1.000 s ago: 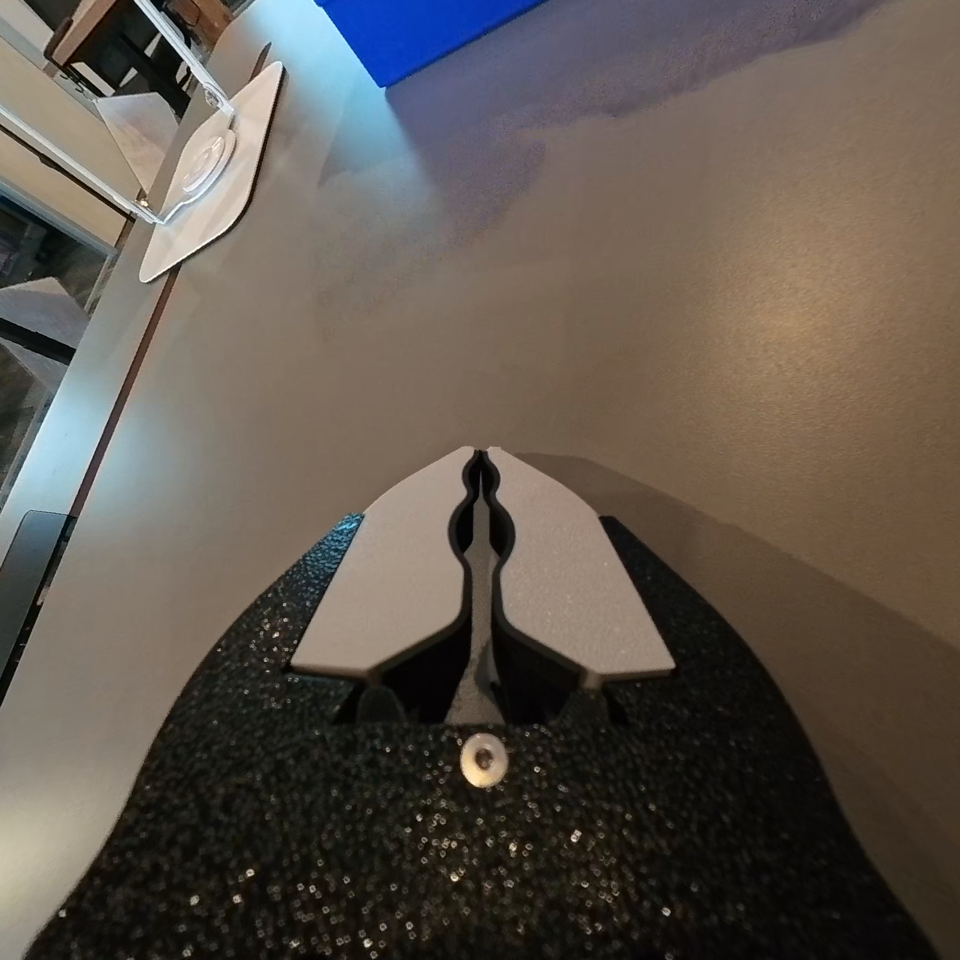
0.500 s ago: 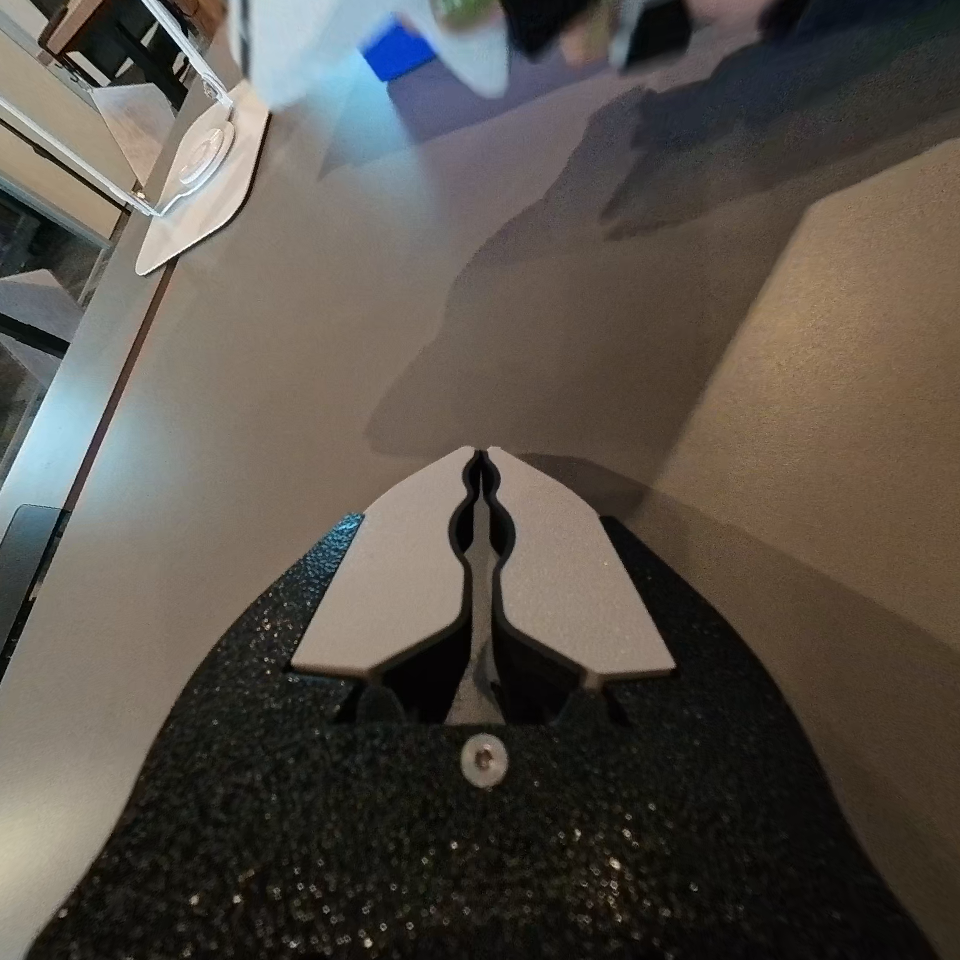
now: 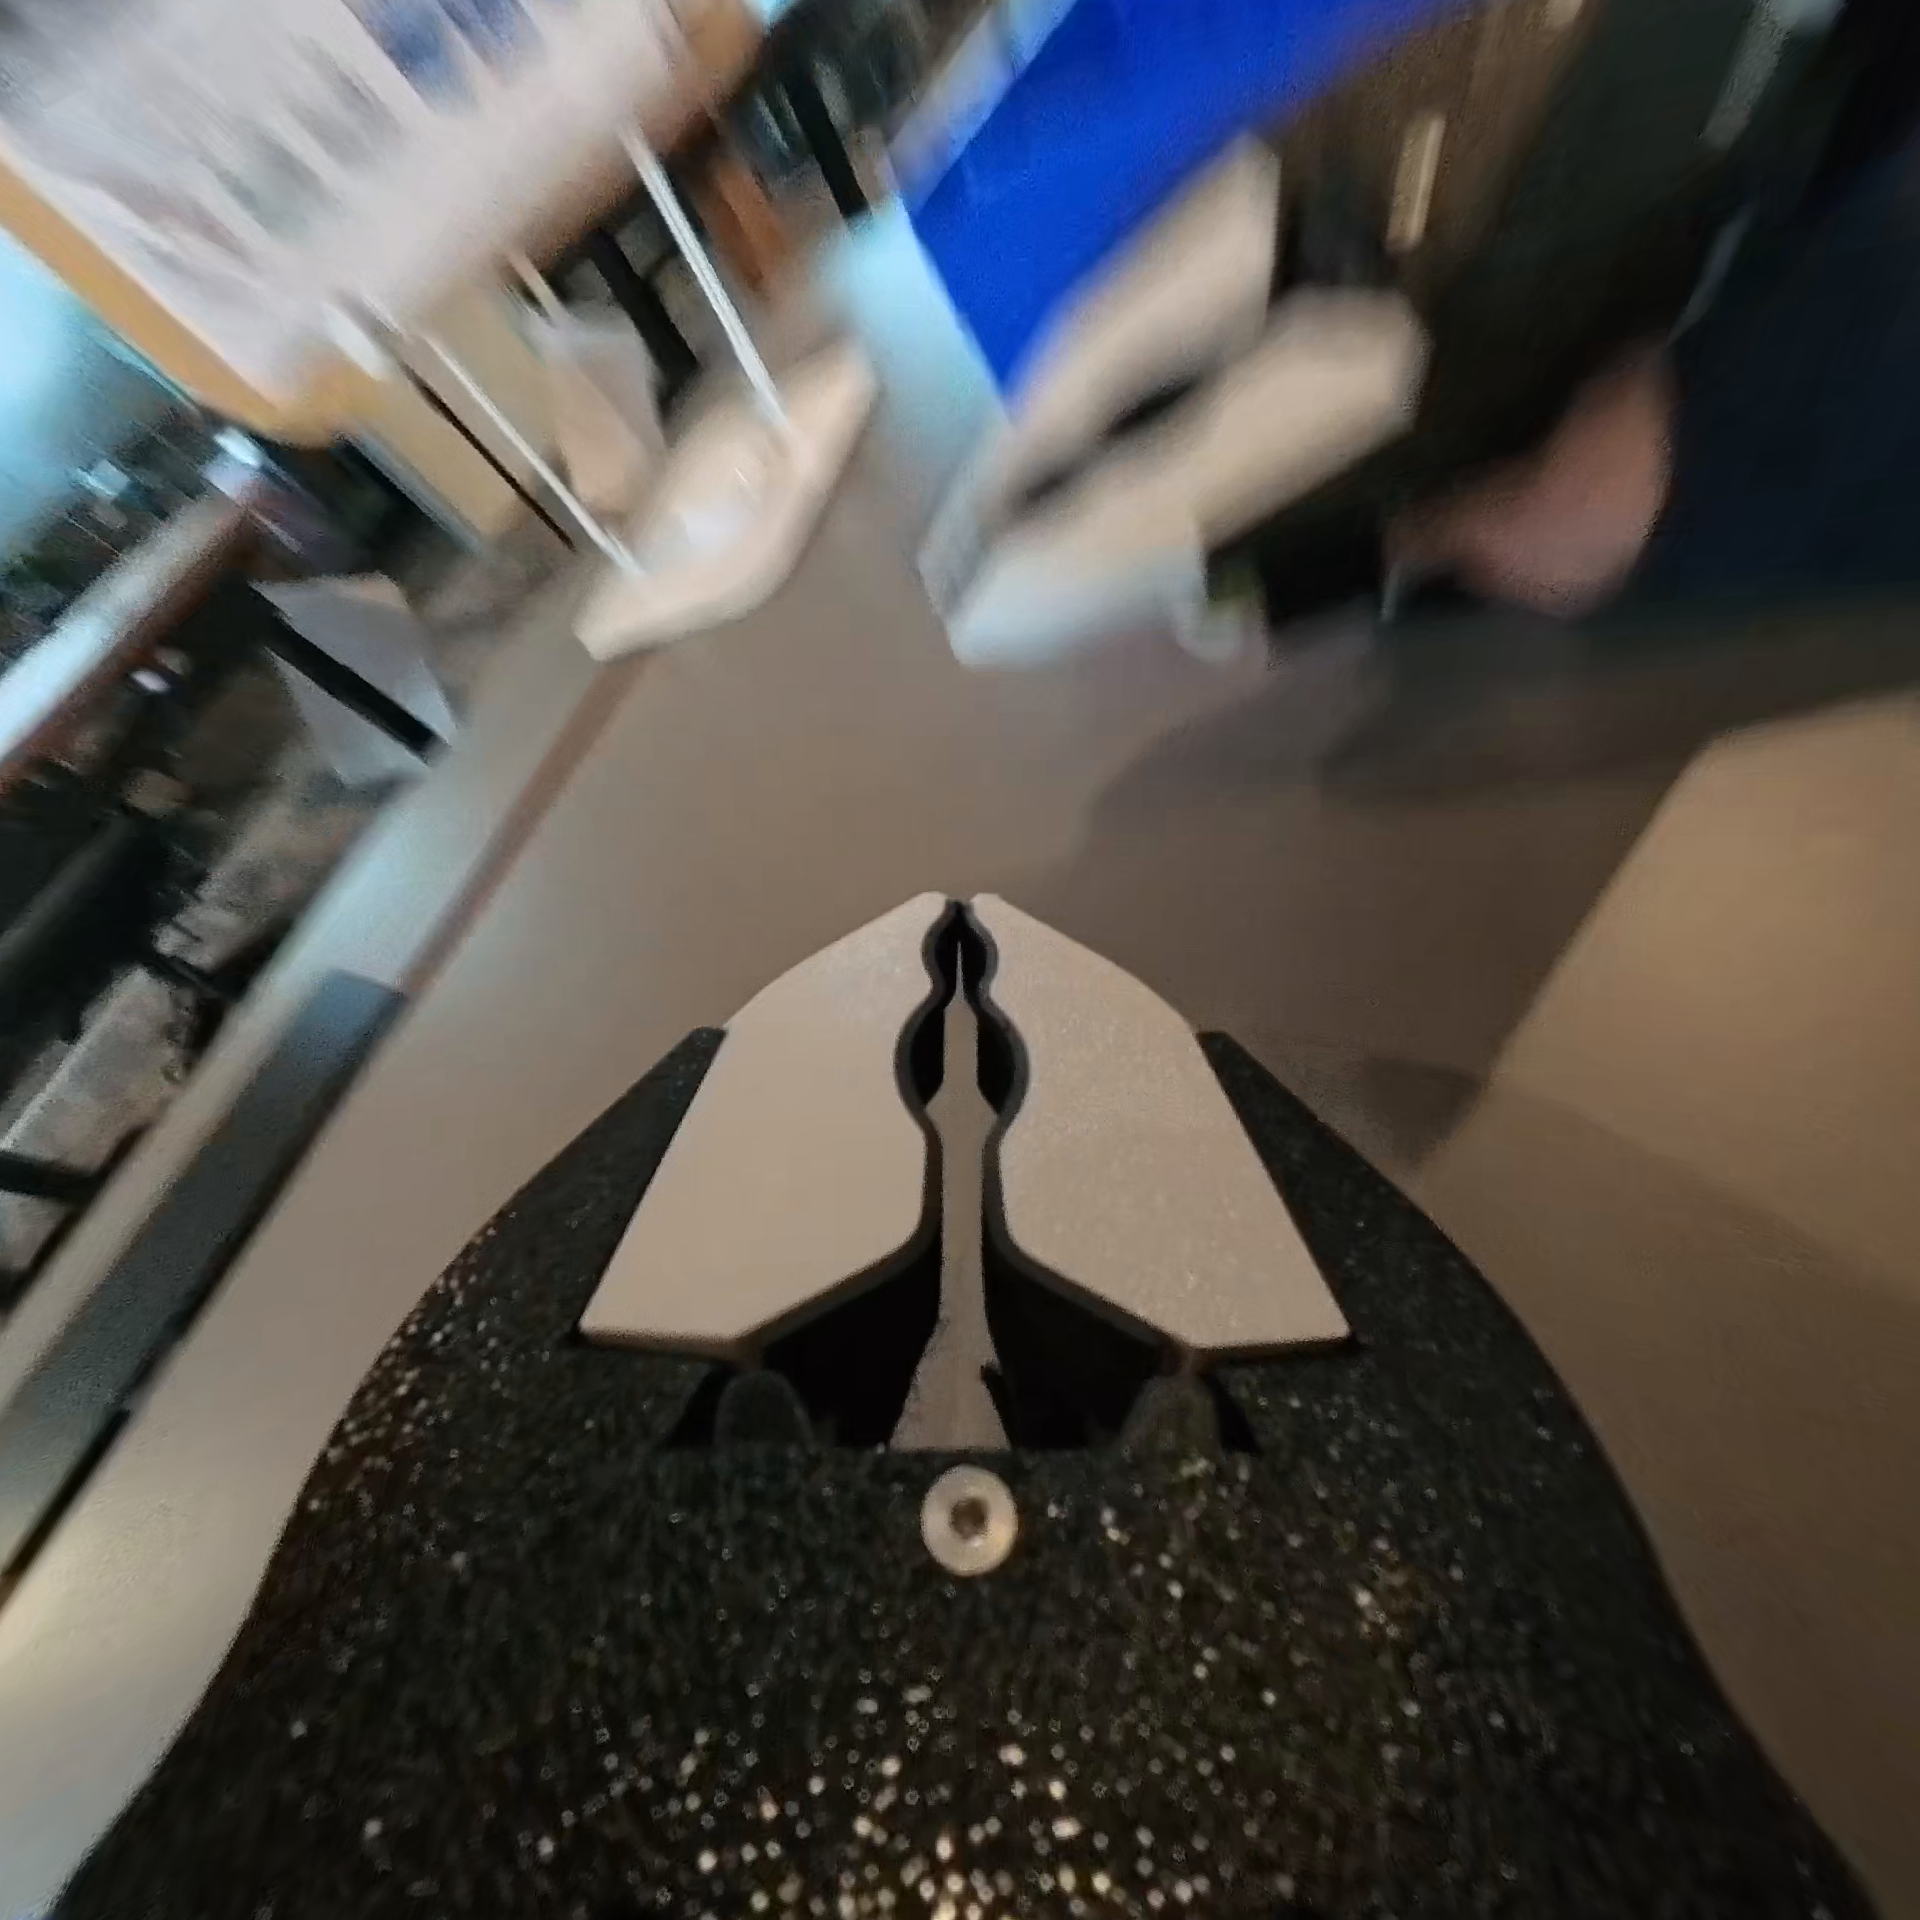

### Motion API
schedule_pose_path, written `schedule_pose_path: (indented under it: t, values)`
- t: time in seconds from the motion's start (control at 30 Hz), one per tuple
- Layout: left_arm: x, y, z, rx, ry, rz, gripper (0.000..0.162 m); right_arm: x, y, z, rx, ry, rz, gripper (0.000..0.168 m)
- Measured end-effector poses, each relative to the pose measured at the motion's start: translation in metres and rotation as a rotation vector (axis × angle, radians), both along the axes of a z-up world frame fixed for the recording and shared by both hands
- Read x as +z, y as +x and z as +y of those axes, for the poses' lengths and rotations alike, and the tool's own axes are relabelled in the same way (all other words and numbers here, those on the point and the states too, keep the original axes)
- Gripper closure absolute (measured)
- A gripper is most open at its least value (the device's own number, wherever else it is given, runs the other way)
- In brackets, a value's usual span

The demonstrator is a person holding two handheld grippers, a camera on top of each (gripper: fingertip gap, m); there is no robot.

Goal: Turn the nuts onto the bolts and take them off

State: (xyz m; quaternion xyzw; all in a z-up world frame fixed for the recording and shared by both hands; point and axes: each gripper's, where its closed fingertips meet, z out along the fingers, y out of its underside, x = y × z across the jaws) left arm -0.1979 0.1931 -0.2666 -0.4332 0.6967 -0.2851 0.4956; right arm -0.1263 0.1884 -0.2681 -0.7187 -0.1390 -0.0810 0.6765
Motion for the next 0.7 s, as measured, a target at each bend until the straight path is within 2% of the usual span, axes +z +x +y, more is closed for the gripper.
schedule_pose_path:
  t: [0.1,0.17,0.23,0.3,0.4,0.47,0.53,0.63,0.7]
  values:
    - [0.060,-0.023,-0.004,0.025,-0.074,-0.128,0.162,-0.001,-0.002,0.000,0.013,-0.009,0.001,0.161]
    - [0.090,-0.049,0.005,0.063,-0.123,-0.177,0.162,0.000,-0.002,0.000,0.020,-0.003,0.003,0.161]
    - [0.107,-0.083,0.032,0.136,-0.084,-0.167,0.160,0.000,-0.002,0.000,0.024,-0.002,0.011,0.161]
    - [0.111,-0.122,0.074,0.236,0.046,-0.075,0.158,0.000,-0.002,0.000,0.032,-0.005,0.022,0.161]
    - [0.081,-0.181,0.135,0.346,0.157,0.268,0.162,0.001,-0.003,-0.001,0.043,-0.006,0.039,0.161]
    - [0.045,-0.218,0.155,0.328,0.122,0.533,0.162,0.000,-0.004,0.000,0.056,-0.015,0.049,0.160]
    - [0.016,-0.244,0.167,0.316,0.108,0.696,0.162,-0.001,-0.006,0.000,0.067,-0.024,0.053,0.160]
    - [-0.018,-0.270,0.169,0.490,-0.148,0.854,0.162,-0.003,-0.008,0.001,0.073,-0.042,0.044,0.159]
    - [-0.029,-0.273,0.166,0.620,-0.366,0.821,0.162,-0.004,-0.010,0.001,0.080,-0.048,0.034,0.159]
